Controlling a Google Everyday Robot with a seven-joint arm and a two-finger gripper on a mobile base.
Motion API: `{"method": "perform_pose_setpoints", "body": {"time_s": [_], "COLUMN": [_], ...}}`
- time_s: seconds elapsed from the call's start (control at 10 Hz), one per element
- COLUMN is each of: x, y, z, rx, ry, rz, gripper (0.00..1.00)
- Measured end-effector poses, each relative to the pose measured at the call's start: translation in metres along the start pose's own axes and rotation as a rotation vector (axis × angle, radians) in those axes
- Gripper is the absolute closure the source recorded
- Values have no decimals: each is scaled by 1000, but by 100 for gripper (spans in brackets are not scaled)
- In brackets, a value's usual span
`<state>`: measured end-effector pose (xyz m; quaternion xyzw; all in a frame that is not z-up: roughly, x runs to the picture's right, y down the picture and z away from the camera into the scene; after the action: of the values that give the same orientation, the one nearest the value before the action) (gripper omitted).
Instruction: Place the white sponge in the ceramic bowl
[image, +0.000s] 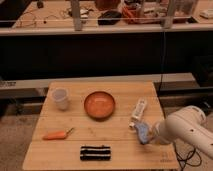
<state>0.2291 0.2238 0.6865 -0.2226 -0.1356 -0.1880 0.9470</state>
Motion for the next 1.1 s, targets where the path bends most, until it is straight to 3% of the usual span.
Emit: {"method": "perform_pose_setpoints", "body": {"time_s": [0.4, 0.7, 1.1], "x": [-1, -4, -19], "y": [-37, -67, -125], "z": [-12, -38, -60], "rx": [48, 95, 187], "ry": [9, 37, 64], "rz": [-47, -89, -208], "gripper": [100, 100, 100]}}
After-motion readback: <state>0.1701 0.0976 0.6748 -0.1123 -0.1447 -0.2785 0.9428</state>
